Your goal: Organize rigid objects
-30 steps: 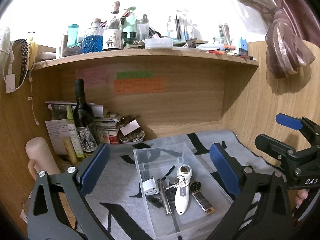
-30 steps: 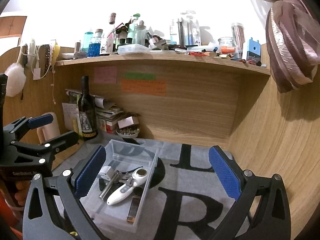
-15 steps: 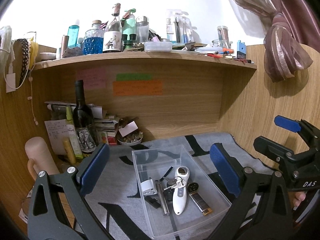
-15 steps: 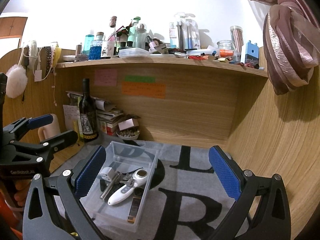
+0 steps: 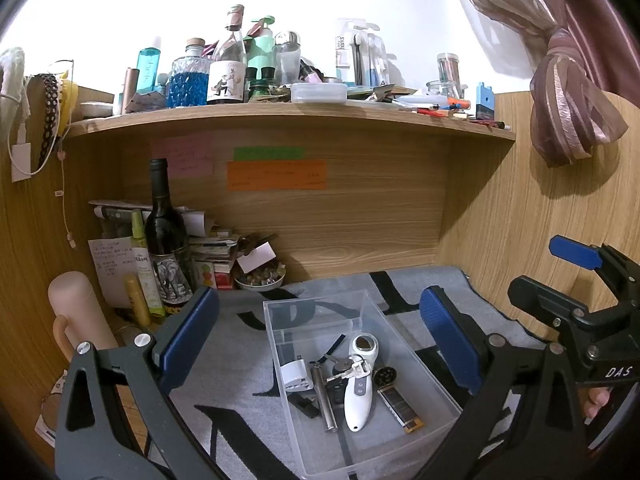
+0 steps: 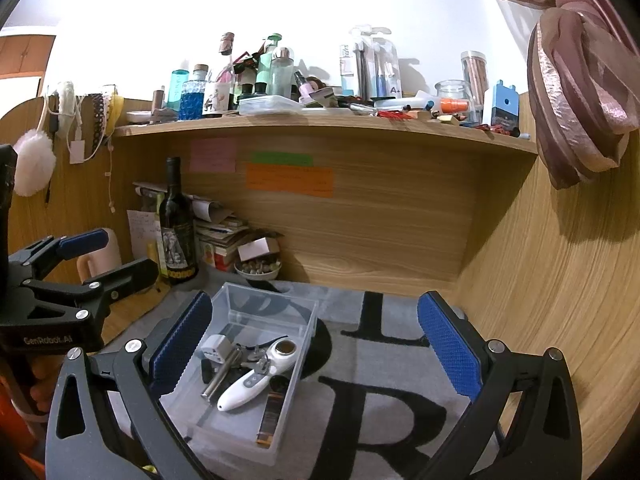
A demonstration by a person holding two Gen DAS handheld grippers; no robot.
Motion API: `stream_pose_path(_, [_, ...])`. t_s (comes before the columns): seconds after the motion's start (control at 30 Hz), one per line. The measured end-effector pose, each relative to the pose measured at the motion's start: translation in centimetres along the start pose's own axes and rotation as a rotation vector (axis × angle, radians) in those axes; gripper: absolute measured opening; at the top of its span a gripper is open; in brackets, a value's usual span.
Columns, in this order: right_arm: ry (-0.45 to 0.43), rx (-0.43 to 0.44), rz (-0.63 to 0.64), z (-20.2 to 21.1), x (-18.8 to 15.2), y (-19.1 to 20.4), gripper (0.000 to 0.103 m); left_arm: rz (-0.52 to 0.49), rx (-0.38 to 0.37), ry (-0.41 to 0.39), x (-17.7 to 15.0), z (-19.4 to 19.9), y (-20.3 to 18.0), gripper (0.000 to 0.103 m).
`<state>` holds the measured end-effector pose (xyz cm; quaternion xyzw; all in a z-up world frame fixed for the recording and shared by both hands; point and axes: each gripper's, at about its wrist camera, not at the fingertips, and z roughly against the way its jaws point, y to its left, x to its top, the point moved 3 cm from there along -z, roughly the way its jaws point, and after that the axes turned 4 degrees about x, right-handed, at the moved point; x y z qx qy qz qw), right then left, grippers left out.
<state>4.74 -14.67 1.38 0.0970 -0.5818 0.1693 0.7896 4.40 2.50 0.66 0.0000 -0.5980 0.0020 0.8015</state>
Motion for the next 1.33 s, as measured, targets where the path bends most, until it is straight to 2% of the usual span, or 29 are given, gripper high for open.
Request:
stream_pose_path(0.97, [0.011,-0.032,-0.018,-0.3,-0.1,0.4,0.103,-0.001,-0.016,0.031,-0.2,-0.7,-0.7,0.102])
stream_pose_path(1.33, [0.030,-0.028,-0.042,-0.9,-0.4,0.2,0.103,-0.018,-0.025,0.015,-0.2,-0.5,-1.0,0.102])
